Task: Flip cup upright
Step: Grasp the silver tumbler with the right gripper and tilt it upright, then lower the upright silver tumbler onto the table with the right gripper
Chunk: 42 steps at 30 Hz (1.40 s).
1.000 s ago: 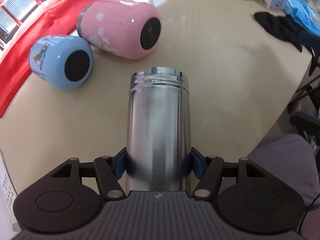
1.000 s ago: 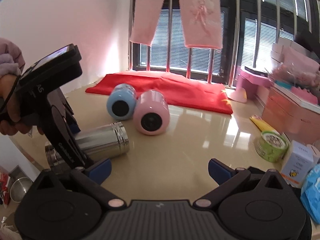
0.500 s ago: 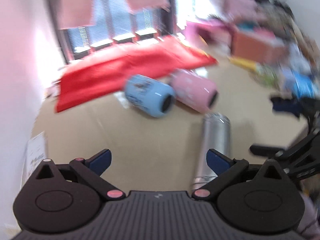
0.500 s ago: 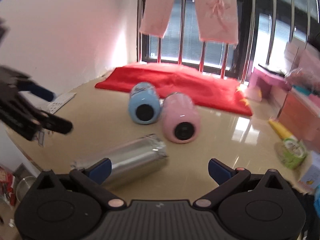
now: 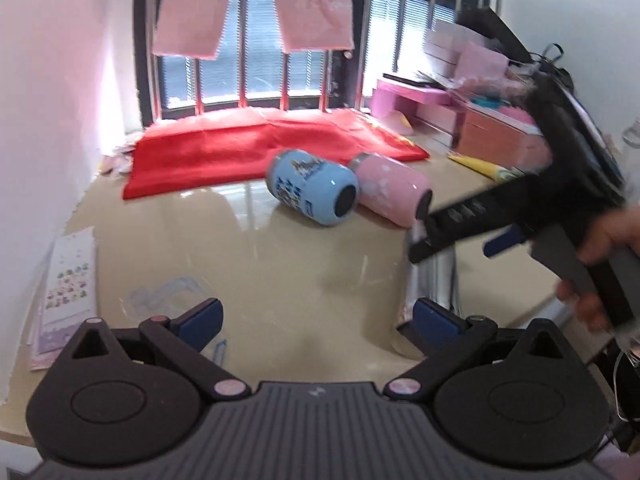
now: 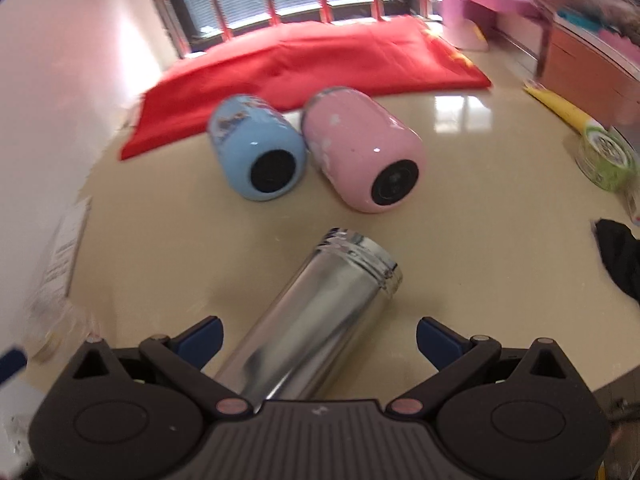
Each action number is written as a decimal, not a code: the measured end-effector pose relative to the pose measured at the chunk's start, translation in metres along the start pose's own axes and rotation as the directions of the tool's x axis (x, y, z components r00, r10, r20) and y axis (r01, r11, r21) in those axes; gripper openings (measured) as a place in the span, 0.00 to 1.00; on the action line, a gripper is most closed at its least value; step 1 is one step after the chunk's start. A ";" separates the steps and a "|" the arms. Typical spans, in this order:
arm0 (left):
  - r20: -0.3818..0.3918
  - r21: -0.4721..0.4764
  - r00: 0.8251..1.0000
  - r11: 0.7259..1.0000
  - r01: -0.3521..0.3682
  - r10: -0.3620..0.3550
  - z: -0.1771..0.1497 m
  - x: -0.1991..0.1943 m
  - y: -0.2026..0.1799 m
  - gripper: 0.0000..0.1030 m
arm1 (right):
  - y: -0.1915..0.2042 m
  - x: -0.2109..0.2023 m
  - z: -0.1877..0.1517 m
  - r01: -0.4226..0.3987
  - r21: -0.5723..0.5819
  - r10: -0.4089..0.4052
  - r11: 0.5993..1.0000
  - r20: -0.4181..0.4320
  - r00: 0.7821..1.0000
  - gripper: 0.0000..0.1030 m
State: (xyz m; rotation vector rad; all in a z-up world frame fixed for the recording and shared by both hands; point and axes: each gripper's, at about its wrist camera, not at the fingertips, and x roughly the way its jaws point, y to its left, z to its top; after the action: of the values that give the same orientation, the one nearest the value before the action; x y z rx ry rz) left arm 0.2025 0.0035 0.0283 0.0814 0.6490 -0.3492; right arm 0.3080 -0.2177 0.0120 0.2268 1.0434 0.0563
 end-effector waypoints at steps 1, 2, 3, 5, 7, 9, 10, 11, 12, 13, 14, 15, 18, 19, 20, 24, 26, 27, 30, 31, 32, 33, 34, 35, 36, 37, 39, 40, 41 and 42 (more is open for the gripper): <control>-0.012 0.008 1.000 1.000 0.014 -0.014 -0.003 0.003 0.000 1.00 | 0.000 0.004 0.003 0.012 0.019 -0.012 1.000 -0.008 1.000 1.00; -0.029 0.021 0.999 0.999 0.029 -0.028 -0.005 0.007 0.001 1.00 | 0.000 0.008 0.005 0.022 0.043 -0.021 0.999 -0.021 1.000 0.98; -0.044 0.027 0.999 0.999 0.030 -0.029 -0.006 0.011 0.001 1.00 | -0.001 0.013 0.006 0.033 0.075 -0.030 0.997 -0.037 0.999 0.98; -0.065 0.046 0.997 0.998 0.035 -0.032 -0.012 0.017 0.000 1.00 | -0.002 0.021 0.009 0.048 0.131 -0.039 0.990 -0.069 0.997 0.92; -0.076 0.057 0.997 0.998 0.036 -0.031 -0.016 0.022 -0.001 1.00 | -0.005 0.032 0.009 0.074 0.182 -0.057 0.981 -0.101 0.993 0.87; -0.085 0.054 0.996 0.998 0.041 -0.037 -0.021 0.024 -0.001 1.00 | -0.009 0.042 0.009 0.044 0.231 -0.014 0.972 -0.132 0.991 0.73; -0.089 0.047 0.995 0.998 0.042 -0.038 -0.022 0.025 -0.001 1.00 | -0.009 0.047 0.008 0.010 0.229 0.025 0.973 -0.149 0.989 0.68; -0.093 0.040 0.995 0.998 0.044 -0.040 -0.023 0.026 0.000 1.00 | -0.007 0.048 0.008 -0.016 0.204 0.048 0.979 -0.157 0.986 0.66; -0.096 0.033 0.995 0.999 0.041 -0.038 -0.025 0.026 0.000 1.00 | -0.004 0.046 0.007 -0.033 0.155 0.058 0.987 -0.159 0.986 0.66; -0.097 0.029 0.995 0.999 0.040 -0.037 -0.025 0.025 0.001 1.00 | 0.001 0.043 0.005 -0.042 0.092 0.056 0.995 -0.156 0.986 0.66; -0.098 0.027 0.995 0.999 0.040 -0.037 -0.025 0.024 0.002 1.00 | 0.005 0.039 0.004 -0.050 0.023 0.053 0.998 -0.152 0.987 0.66; -0.100 0.024 0.994 0.999 0.037 -0.035 -0.026 0.024 0.002 1.00 | 0.010 0.034 0.003 -0.053 -0.053 0.044 0.997 -0.154 0.987 0.66; -0.110 0.021 0.994 0.999 0.027 -0.024 -0.026 0.025 0.003 1.00 | 0.021 0.026 0.002 -0.049 -0.227 0.011 0.973 -0.167 0.986 0.65; -0.113 0.018 0.993 1.000 0.024 -0.022 -0.026 0.026 0.003 1.00 | 0.024 0.025 0.002 -0.043 -0.262 -0.003 0.964 -0.173 0.985 0.65; -0.115 0.014 0.993 1.000 0.023 -0.021 -0.026 0.026 0.003 1.00 | 0.027 0.024 0.001 -0.041 -0.303 -0.013 0.952 -0.174 0.985 0.65; -0.112 -0.001 0.993 1.000 0.023 -0.023 -0.026 0.025 0.001 1.00 | 0.038 0.009 0.004 -0.060 -0.369 0.023 0.928 -0.103 0.994 0.64; -0.111 -0.007 0.993 1.000 0.027 -0.027 -0.026 0.025 0.000 1.00 | 0.038 -0.003 0.001 -0.077 -0.390 0.067 0.918 -0.039 0.997 0.63; -0.110 -0.009 0.994 1.000 0.028 -0.028 -0.026 0.024 -0.001 1.00 | 0.038 -0.009 -0.002 -0.085 -0.398 0.090 0.914 -0.005 0.996 0.63; -0.108 -0.011 0.994 1.000 0.027 -0.028 -0.025 0.023 -0.003 1.00 | 0.039 -0.017 -0.011 -0.100 -0.413 0.142 0.905 0.072 0.987 0.62; -0.107 -0.013 0.994 1.000 0.025 -0.027 -0.025 0.023 -0.003 1.00 | 0.038 -0.018 -0.012 -0.103 -0.416 0.157 0.904 0.098 0.983 0.62; -0.107 -0.014 0.994 1.000 0.024 -0.025 -0.025 0.022 -0.003 1.00 | 0.037 -0.021 -0.016 -0.114 -0.415 0.178 0.903 0.118 0.977 0.62; -0.107 -0.015 0.994 1.000 0.022 -0.024 -0.025 0.022 -0.003 1.00 | 0.036 -0.024 -0.019 -0.121 -0.413 0.192 0.903 0.137 0.972 0.62; -0.107 -0.017 0.994 1.000 0.018 -0.020 -0.025 0.021 -0.003 1.00 | 0.034 -0.026 -0.020 -0.120 -0.418 0.201 0.900 0.156 0.967 0.62; -0.107 -0.019 0.994 1.000 0.015 -0.017 -0.025 0.021 -0.002 1.00 | 0.035 -0.026 -0.020 -0.117 -0.431 0.210 0.895 0.175 0.962 0.62; -0.107 -0.019 0.994 1.000 0.013 -0.015 -0.025 0.020 -0.002 1.00 | 0.036 -0.028 -0.021 -0.118 -0.438 0.222 0.891 0.194 0.955 0.62; -0.106 -0.020 0.994 1.000 0.011 -0.013 -0.025 0.020 -0.002 1.00 | 0.038 -0.031 -0.022 -0.128 -0.447 0.242 0.885 0.208 0.948 0.62; -0.103 -0.023 0.995 1.000 0.004 -0.006 -0.025 0.017 -0.002 1.00 | 0.044 -0.037 -0.027 -0.123 -0.489 0.273 0.864 0.249 0.929 0.62; -0.101 -0.025 0.995 1.000 -0.001 -0.002 -0.026 0.015 -0.001 1.00 | 0.047 -0.039 -0.029 -0.120 -0.509 0.286 0.852 0.262 0.922 0.62; -0.098 -0.029 0.995 1.000 -0.007 0.004 -0.027 0.014 -0.001 1.00 | 0.052 -0.043 -0.031 -0.121 -0.528 0.303 0.840 0.273 0.913 0.62; -0.098 -0.034 0.995 0.999 -0.015 0.012 -0.028 0.012 0.000 1.00 | 0.057 -0.045 -0.033 -0.119 -0.552 0.320 0.825 0.283 0.904 0.62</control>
State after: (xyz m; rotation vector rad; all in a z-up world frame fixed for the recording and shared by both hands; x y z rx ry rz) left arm 0.1956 0.0053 -0.0010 0.0702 0.7509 -0.3225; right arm 0.2605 -0.1638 0.0467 -0.1413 0.5895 0.4940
